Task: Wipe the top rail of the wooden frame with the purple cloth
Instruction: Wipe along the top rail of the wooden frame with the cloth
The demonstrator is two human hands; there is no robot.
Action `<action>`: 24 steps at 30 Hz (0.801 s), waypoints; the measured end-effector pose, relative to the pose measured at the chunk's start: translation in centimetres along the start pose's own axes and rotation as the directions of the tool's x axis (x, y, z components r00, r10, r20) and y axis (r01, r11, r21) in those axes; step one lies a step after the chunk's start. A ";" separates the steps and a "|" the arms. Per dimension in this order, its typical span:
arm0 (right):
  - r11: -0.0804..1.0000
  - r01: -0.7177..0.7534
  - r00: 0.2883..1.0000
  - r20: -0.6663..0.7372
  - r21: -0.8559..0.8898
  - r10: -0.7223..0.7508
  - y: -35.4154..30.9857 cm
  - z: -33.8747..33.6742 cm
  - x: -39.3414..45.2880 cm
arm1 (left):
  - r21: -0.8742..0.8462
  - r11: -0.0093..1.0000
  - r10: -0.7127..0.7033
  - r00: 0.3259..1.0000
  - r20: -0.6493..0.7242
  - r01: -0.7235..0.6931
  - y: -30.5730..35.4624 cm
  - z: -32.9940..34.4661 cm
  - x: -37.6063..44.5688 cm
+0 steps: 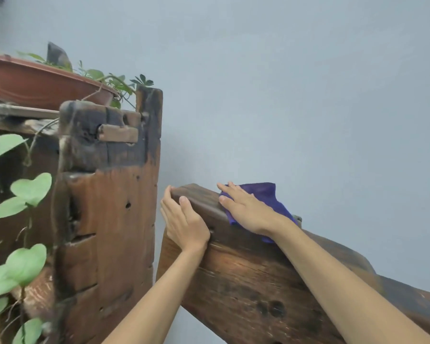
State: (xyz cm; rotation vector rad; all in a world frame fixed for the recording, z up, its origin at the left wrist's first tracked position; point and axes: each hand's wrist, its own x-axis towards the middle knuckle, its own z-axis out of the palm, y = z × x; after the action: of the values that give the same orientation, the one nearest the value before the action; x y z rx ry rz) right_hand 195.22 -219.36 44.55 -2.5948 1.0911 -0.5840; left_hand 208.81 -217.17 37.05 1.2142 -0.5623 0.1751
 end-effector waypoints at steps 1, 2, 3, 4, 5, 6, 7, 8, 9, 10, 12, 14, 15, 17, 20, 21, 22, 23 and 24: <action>0.999 0.009 1.000 0.023 0.038 -0.010 -1.2 0.5 2.5 | 0.001 1.000 -0.004 1.000 -0.003 0.004 -0.1 0.1 -0.2; 0.997 0.032 0.998 0.043 0.067 -0.035 -2.7 1.1 5.2 | 0.006 1.000 0.005 1.000 -0.014 -0.005 -0.3 0.1 0.0; 0.995 0.042 0.997 0.063 0.092 -0.047 -3.8 1.7 7.3 | 0.010 1.000 0.009 1.000 -0.015 -0.009 -0.5 0.1 0.0; 0.994 0.051 0.995 0.078 0.101 -0.059 -5.0 2.2 9.1 | 0.014 1.000 0.019 1.000 -0.020 -0.018 -0.5 0.2 0.2; 0.995 0.061 0.993 0.095 0.085 -0.069 -6.1 2.7 10.3 | 0.012 1.000 0.023 1.000 -0.020 -0.023 -0.6 0.2 0.4; 0.996 0.074 0.991 0.108 0.047 -0.079 -7.1 3.1 11.0 | 0.008 1.000 0.025 1.000 -0.019 -0.025 -0.6 0.2 0.5; 0.996 0.091 0.989 0.114 0.003 -0.091 -7.7 3.2 11.3 | 0.003 1.000 0.024 1.000 -0.013 -0.024 -0.5 0.3 0.6; 0.992 0.119 0.986 0.122 -0.029 -0.115 -8.1 3.4 11.0 | 0.012 1.000 0.021 1.000 -0.010 -0.021 -0.5 0.3 0.6; 0.990 0.141 0.983 0.122 -0.027 -0.137 -8.1 3.5 10.5 | 0.020 1.000 0.023 1.000 -0.007 -0.023 -0.3 0.2 0.6; 0.988 0.153 0.982 0.115 0.002 -0.153 -7.9 3.4 9.6 | 0.023 0.999 0.030 1.000 -0.003 -0.030 -0.2 0.1 0.6; 0.987 0.157 0.985 0.060 0.040 -0.159 -6.8 2.8 7.1 | 0.013 0.999 0.043 0.999 0.015 -0.043 0.1 -0.2 0.6; 0.987 0.159 0.987 0.021 0.031 -0.160 -4.9 2.1 4.3 | 0.023 0.999 0.038 0.999 0.037 -0.039 0.2 -0.2 0.7; 0.990 0.142 0.990 0.020 0.011 -0.142 -3.5 1.5 2.3 | 0.041 0.999 0.014 0.999 0.046 -0.016 0.3 -0.4 0.6; 0.992 0.084 0.996 0.001 -0.091 -0.085 -0.2 0.1 -1.3 | 0.059 0.998 -0.028 0.998 0.056 0.024 0.4 -0.7 0.5; 0.977 -0.057 0.997 -0.067 -0.205 0.044 5.5 -2.0 -7.2 | -0.023 0.993 -0.113 0.989 0.091 0.116 0.7 -0.8 0.3; 0.971 -0.113 0.992 -0.085 -0.208 0.097 7.2 -2.5 -9.1 | -0.054 0.986 -0.154 0.983 0.099 0.160 0.8 -0.9 0.4; 0.963 -0.185 0.980 -0.113 -0.197 0.165 9.1 -3.0 -11.1 | -0.071 0.979 -0.181 0.978 0.104 0.189 0.9 -1.0 0.5; 0.959 -0.247 0.962 -0.152 -0.136 0.226 10.7 -3.5 -13.0 | -0.076 0.977 -0.193 0.976 0.102 0.201 1.1 -1.1 0.4; 0.956 -0.289 0.944 -0.175 -0.038 0.279 12.0 -4.0 -14.8 | -0.075 0.976 -0.195 0.977 0.091 0.202 1.2 -1.0 0.3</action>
State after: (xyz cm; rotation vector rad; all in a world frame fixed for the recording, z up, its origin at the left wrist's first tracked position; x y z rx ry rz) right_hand 176.57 -217.15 39.56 -2.4082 1.5291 -0.7177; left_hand 208.91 -215.84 37.98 1.1918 -0.5113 -0.0683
